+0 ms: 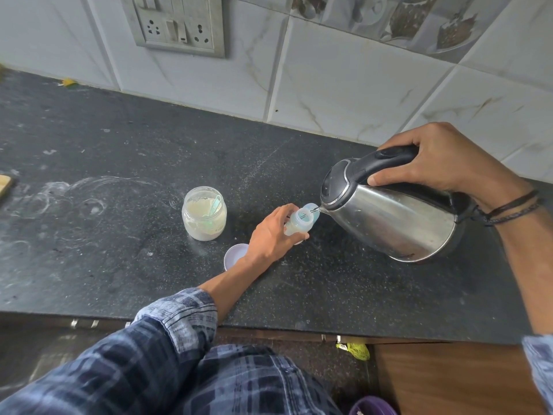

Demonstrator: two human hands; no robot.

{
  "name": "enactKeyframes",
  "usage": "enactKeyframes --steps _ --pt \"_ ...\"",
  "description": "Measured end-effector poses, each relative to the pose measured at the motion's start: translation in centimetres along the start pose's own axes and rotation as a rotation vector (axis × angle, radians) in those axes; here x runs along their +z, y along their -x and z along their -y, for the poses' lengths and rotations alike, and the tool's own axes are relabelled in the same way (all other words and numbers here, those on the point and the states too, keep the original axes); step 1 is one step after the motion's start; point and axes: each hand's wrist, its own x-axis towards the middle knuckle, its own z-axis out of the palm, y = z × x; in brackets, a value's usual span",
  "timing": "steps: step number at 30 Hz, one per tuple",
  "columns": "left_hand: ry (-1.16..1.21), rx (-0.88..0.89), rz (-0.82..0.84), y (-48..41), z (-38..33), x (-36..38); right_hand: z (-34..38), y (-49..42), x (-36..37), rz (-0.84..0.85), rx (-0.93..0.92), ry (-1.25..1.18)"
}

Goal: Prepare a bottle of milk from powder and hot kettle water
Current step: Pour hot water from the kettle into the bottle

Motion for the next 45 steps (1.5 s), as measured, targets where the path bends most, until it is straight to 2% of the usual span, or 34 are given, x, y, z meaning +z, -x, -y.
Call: enactKeyframes --steps 45 --pt "-0.004 0.015 -0.005 -0.2 0.6 0.3 0.4 0.0 -1.5 0.003 -0.007 0.035"
